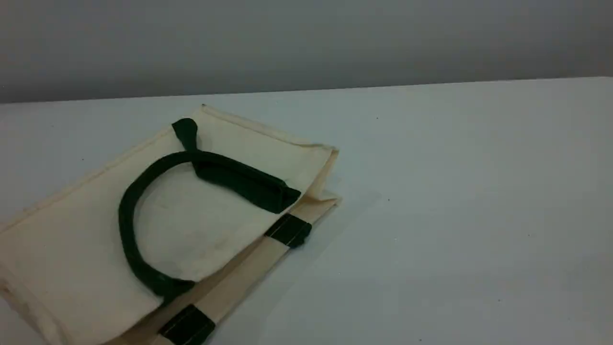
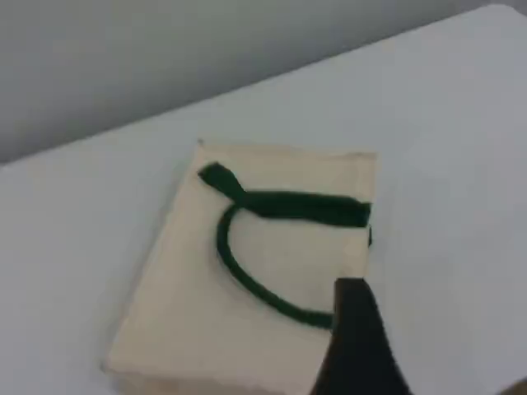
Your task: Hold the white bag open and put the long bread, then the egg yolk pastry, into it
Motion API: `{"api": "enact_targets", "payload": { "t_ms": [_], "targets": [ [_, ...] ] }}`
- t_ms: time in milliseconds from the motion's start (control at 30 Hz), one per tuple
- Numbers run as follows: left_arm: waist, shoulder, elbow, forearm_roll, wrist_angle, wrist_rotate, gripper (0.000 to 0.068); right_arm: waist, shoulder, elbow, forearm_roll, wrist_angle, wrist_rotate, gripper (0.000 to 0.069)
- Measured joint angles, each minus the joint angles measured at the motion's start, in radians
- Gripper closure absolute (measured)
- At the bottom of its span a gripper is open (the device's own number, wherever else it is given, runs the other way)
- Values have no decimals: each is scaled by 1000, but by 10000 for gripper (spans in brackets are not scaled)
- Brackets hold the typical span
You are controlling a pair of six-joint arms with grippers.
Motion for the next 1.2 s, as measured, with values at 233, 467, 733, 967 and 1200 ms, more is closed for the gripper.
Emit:
{"api": "enact_targets", "payload": {
  "t_ms": [233, 467, 733, 967, 1200],
  "targets": [
    [0, -227, 239, 0, 0, -8, 241, 0, -200, 237, -4, -37, -32, 102],
    [0, -273, 396, 2, -3, -7, 241, 0, -207, 410, -5, -128, -58, 102],
    [0, -272, 423, 4, -33, -14, 241, 0, -207, 458, -5, -141, -59, 106],
    [0, -272, 423, 51, -39, -17, 241, 0, -207, 466, 21, -158, -58, 115],
    [0, -272, 457, 160, -127, -101, 241, 0, -207, 466, 21, -158, -58, 146]
  ]
}}
